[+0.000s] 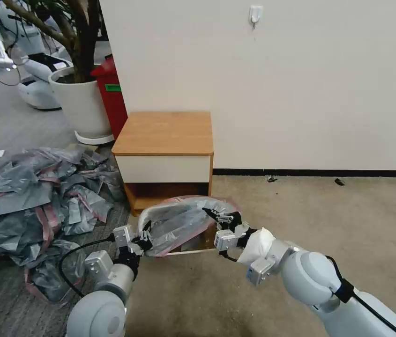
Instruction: Pick up the garbage bag from the table and place it over the trash can.
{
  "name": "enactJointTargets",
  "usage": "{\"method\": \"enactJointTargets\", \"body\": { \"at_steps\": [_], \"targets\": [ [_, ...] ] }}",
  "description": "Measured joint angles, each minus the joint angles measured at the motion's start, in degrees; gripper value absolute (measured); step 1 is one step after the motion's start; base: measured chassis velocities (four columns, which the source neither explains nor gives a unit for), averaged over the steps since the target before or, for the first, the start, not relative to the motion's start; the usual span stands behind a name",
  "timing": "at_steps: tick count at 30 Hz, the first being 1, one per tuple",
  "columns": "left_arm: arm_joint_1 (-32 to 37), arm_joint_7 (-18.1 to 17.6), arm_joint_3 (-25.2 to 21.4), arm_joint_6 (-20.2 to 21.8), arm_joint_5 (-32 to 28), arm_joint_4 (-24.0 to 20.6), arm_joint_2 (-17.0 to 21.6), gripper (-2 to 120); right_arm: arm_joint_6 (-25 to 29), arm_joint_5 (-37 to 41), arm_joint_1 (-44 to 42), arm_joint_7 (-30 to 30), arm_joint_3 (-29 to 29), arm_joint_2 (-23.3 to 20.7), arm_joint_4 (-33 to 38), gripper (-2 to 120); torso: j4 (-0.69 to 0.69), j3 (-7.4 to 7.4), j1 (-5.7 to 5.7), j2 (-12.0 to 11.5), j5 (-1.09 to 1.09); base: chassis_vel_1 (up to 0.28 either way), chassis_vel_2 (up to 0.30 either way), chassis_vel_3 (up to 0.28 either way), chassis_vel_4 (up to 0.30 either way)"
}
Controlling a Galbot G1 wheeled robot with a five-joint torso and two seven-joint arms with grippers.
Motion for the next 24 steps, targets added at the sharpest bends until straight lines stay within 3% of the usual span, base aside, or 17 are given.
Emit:
{"method": "enactJointTargets", "body": {
  "at_steps": [24],
  "targets": [
    [-2.2,-3.1,-2.3,2.8,-5.5,-0.2,-0.9,4,6.9,4.5,-4.3,-0.5,2.9,-1.7,1.5,0,0.00,0.00,0.00,0.0,0.00,0.000,0.000,0.000,0.000]
  ]
}}
